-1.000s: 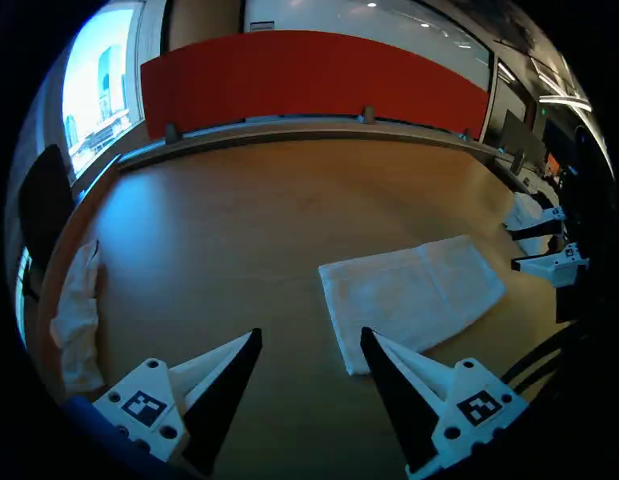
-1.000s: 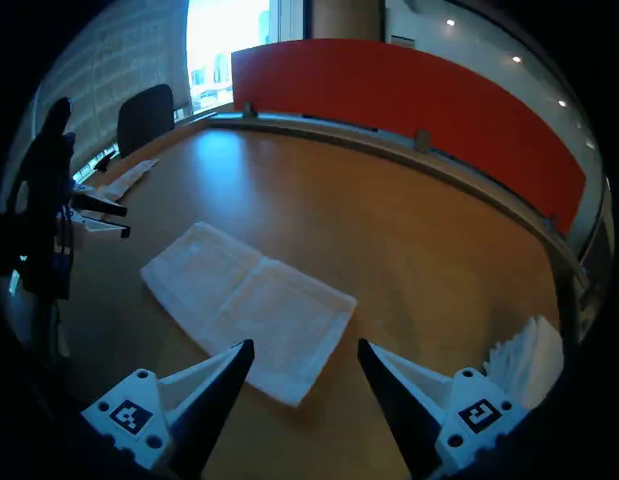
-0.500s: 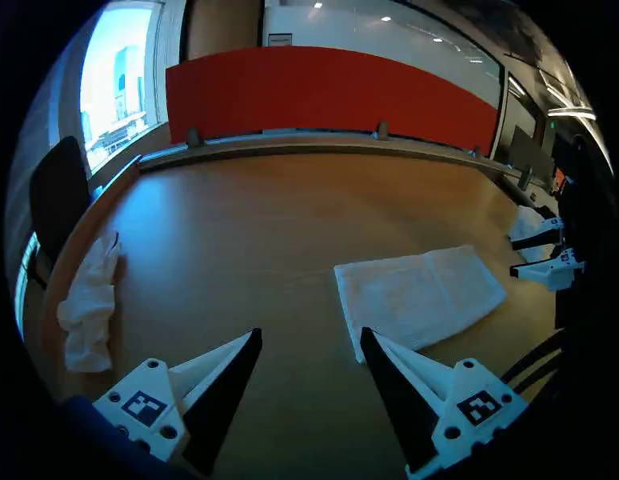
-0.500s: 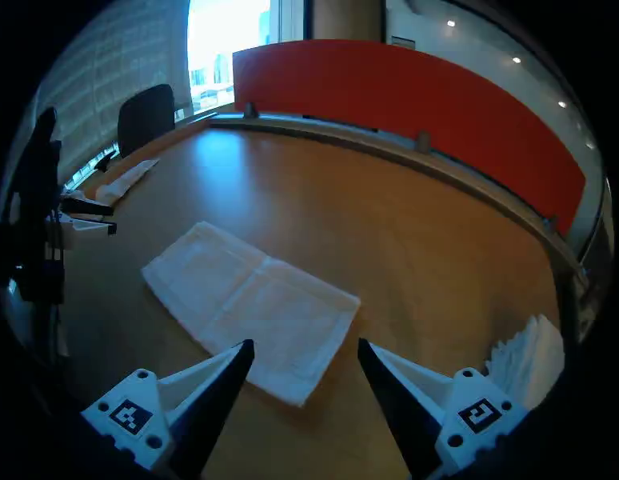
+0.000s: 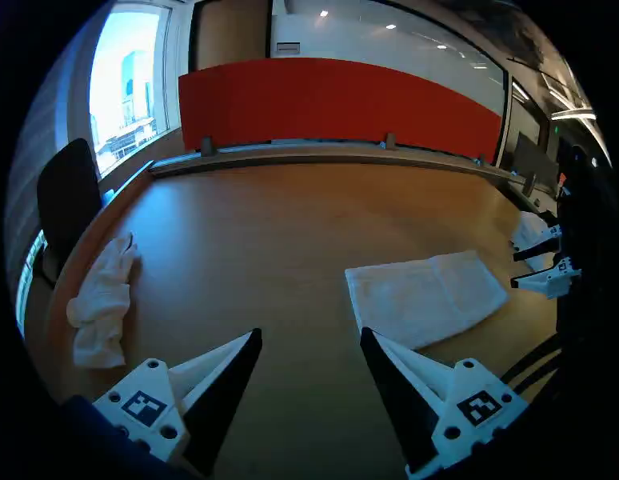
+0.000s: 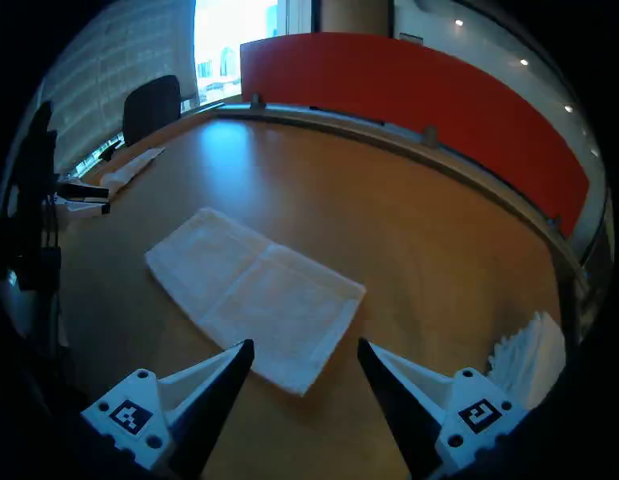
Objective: Fold towel
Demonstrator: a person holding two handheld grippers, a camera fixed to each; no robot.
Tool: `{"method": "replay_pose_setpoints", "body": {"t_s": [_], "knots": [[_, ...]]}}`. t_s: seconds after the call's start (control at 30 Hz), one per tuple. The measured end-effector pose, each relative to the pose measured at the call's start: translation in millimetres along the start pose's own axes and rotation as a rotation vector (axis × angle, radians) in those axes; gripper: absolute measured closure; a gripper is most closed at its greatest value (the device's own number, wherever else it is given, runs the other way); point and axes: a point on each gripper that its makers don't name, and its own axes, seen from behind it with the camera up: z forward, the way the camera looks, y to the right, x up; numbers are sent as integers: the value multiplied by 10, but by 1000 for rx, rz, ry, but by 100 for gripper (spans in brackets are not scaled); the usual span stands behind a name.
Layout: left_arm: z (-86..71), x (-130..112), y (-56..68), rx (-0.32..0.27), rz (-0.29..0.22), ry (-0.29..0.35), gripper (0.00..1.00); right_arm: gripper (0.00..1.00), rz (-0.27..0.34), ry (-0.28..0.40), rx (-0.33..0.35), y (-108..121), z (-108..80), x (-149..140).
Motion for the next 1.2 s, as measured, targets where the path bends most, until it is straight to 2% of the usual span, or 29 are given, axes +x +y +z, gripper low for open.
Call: {"method": "replay_pose_setpoints", "body": {"t_s": [0.47, 1.0, 1.2], "knots": [[-112, -27, -93, 19, 8, 18, 9, 0, -45, -57, 37, -29, 55, -250], [-233, -16, -215, 28, 2, 36, 9, 1, -148, -107, 96, -45, 80, -414], [-266, -38, -224, 27, 6, 36, 9, 8, -175, -118, 118, -58, 113, -444]]}}
